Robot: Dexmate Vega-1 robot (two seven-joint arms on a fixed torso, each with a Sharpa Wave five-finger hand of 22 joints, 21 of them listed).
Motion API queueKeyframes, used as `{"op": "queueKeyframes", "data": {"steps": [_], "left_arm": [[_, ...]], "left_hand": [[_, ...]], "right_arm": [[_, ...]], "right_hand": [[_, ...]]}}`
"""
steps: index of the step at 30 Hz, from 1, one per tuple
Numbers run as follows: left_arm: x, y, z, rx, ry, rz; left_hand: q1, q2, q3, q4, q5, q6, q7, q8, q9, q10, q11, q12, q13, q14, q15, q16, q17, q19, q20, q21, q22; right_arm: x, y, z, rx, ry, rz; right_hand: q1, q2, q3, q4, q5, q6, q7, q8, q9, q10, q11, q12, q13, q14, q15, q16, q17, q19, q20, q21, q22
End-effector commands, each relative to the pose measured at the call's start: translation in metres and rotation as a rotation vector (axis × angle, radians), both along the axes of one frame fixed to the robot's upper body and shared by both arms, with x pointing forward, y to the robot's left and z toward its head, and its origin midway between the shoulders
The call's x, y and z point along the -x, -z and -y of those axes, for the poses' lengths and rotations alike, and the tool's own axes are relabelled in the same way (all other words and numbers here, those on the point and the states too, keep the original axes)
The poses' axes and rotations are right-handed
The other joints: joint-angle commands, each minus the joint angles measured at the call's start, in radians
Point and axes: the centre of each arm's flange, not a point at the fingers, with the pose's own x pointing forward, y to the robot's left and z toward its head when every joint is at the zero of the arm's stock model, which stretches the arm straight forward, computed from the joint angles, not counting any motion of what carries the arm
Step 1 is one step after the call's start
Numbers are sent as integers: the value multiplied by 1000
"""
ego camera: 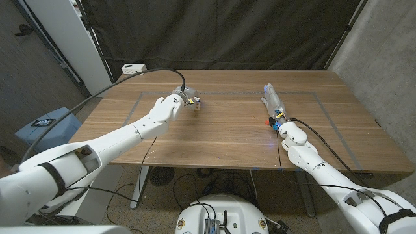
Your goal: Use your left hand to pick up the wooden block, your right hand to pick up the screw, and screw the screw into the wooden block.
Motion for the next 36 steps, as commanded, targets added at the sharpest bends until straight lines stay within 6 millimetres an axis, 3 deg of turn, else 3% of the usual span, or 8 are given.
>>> {"op": "queueKeyframes", "data": {"steps": [1, 23, 36], "left_arm": [[-2, 1, 2, -3, -5, 11], [1, 1, 1, 23, 6, 64], [9, -1, 7, 93, 38, 95]], "left_hand": [[20, -1, -13, -1, -1, 43, 5, 10, 3, 33, -1, 11, 10, 31, -67, 4, 6, 22, -1, -1, 1], [71, 14, -58, 4, -8, 214, -3, 34, 6, 173, -1, 31, 46, 132, -106, 7, 8, 98, -35, 0, 2], [75, 16, -67, 5, -10, 238, -4, 36, 6, 187, -2, 31, 51, 148, -113, 8, 9, 108, -40, 0, 2]], "right_arm": [[-1, 1, 2, 1, 5, -6], [-1, 4, 2, -4, 4, -6], [0, 2, 3, -2, 6, -1]], "right_hand": [[-6, 2, 7, 1, -6, -5, -4, 7, 3, -5, 0, 7, 3, -9, -2, 7, 2, 6, -16, 5, 6], [-10, 2, 11, 0, -7, -3, -4, 7, 3, -5, -2, 7, 3, -9, -1, 7, 2, 6, -17, 5, 6], [-12, 1, 13, -1, -8, -3, -4, 7, 3, -5, -2, 7, 3, -10, 0, 7, 3, 7, -17, 5, 6]]}}
